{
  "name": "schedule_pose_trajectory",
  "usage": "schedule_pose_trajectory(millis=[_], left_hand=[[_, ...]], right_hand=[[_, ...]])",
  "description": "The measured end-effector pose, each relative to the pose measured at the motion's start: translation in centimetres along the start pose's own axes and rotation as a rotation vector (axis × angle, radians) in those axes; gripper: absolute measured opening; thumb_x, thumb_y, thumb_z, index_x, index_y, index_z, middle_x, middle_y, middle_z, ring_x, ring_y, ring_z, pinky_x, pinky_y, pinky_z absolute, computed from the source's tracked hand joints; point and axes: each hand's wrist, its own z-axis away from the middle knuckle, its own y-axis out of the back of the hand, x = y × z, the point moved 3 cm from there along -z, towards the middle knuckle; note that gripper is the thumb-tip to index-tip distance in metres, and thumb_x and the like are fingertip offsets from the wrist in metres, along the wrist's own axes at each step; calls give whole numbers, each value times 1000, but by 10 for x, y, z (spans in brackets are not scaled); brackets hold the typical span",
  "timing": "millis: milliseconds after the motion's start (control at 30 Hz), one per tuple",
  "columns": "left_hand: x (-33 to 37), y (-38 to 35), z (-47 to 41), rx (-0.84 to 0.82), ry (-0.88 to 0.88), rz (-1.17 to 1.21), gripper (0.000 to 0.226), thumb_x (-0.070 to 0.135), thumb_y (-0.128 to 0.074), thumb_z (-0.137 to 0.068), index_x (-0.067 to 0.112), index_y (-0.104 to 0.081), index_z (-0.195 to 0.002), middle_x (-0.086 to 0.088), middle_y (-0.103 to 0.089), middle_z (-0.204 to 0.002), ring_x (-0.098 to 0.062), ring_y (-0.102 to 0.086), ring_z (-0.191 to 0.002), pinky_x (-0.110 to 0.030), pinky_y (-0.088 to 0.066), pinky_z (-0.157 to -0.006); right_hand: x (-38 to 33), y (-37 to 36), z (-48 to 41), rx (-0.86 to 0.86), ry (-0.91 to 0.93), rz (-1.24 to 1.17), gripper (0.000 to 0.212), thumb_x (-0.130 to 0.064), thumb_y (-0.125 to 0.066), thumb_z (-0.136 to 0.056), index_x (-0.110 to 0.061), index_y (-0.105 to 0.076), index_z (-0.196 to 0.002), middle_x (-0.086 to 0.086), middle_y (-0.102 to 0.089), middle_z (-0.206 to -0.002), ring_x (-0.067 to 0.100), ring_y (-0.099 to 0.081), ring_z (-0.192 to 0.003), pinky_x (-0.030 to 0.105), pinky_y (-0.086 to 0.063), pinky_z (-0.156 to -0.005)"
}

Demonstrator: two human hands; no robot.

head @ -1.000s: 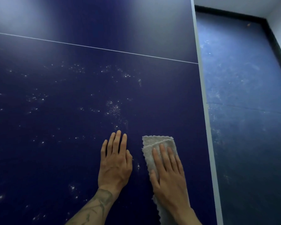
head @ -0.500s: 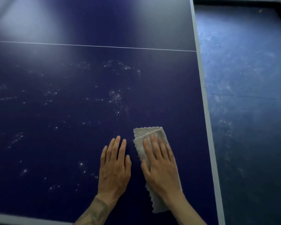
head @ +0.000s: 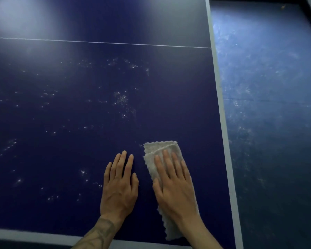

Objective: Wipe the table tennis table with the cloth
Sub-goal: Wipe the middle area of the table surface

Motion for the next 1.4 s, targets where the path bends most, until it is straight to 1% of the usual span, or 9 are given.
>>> schedule_pose_trajectory(millis=[167,267,367,500,733,1000,1133,1233,1400], left_hand=[[-1,-2,-1,-2,18,36,59,34,-28,-106,13,-39,-161,-5,-27,-171,-22,-20,-160,-48,-17,-130],[-2,-2,0,-6,22,43,59,34,-27,-107,14,-38,-161,-5,-26,-171,-21,-20,-161,-49,-19,-130],[-2,-2,0,-7,22,35,59,34,-27,-106,14,-38,-161,-6,-27,-171,-22,-21,-160,-50,-20,-130],[-1,-2,-1,1,13,28,59,33,-28,-106,13,-38,-161,-8,-28,-171,-23,-22,-160,-51,-22,-129],[-2,-4,-1,13,10,36,58,33,-28,-107,14,-38,-161,-7,-28,-171,-23,-20,-160,-51,-20,-129],[-2,-6,0,30,3,35,58,32,-29,-106,13,-37,-160,-8,-29,-170,-24,-22,-160,-52,-22,-129],[-2,-5,-2,29,10,46,58,33,-30,-106,14,-38,-160,-7,-28,-170,-23,-21,-160,-50,-18,-130],[-3,-5,-1,24,8,51,58,34,-30,-106,14,-37,-160,-7,-28,-170,-23,-20,-160,-50,-17,-130],[-6,-7,0,19,1,36,59,33,-29,-106,12,-37,-161,-9,-27,-171,-25,-21,-160,-52,-19,-130]], right_hand=[[79,17,27,24,-265,23,68,-43,-22,-109,-21,-8,-171,2,3,-179,21,-1,-166,49,-11,-132],[68,19,-1,41,-378,-24,69,-46,-17,-108,-23,0,-171,2,11,-179,20,9,-165,51,-9,-134],[20,13,-24,2,-239,-40,71,-45,-18,-108,-21,6,-170,5,17,-178,21,15,-164,50,-4,-134],[4,1,9,-28,60,19,70,-42,-31,-109,-21,-9,-171,4,1,-179,23,-1,-166,49,-13,-131],[87,20,32,39,-382,0,68,-46,-15,-109,-22,-3,-171,2,8,-179,21,4,-165,54,-14,-132],[7,-4,40,-15,30,26,71,-44,-34,-108,-21,-11,-171,5,-3,-179,24,-5,-166,48,-10,-131],[76,10,85,-4,-217,59,68,-45,-25,-108,-23,-11,-171,1,-1,-180,24,-10,-165,46,-10,-131],[85,13,76,17,-402,30,69,-45,-20,-108,-22,-5,-171,1,6,-179,22,2,-166,50,-9,-131],[4,0,23,33,-306,-37,71,-44,-25,-109,-19,-1,-171,6,9,-179,23,8,-165,48,-4,-133]])
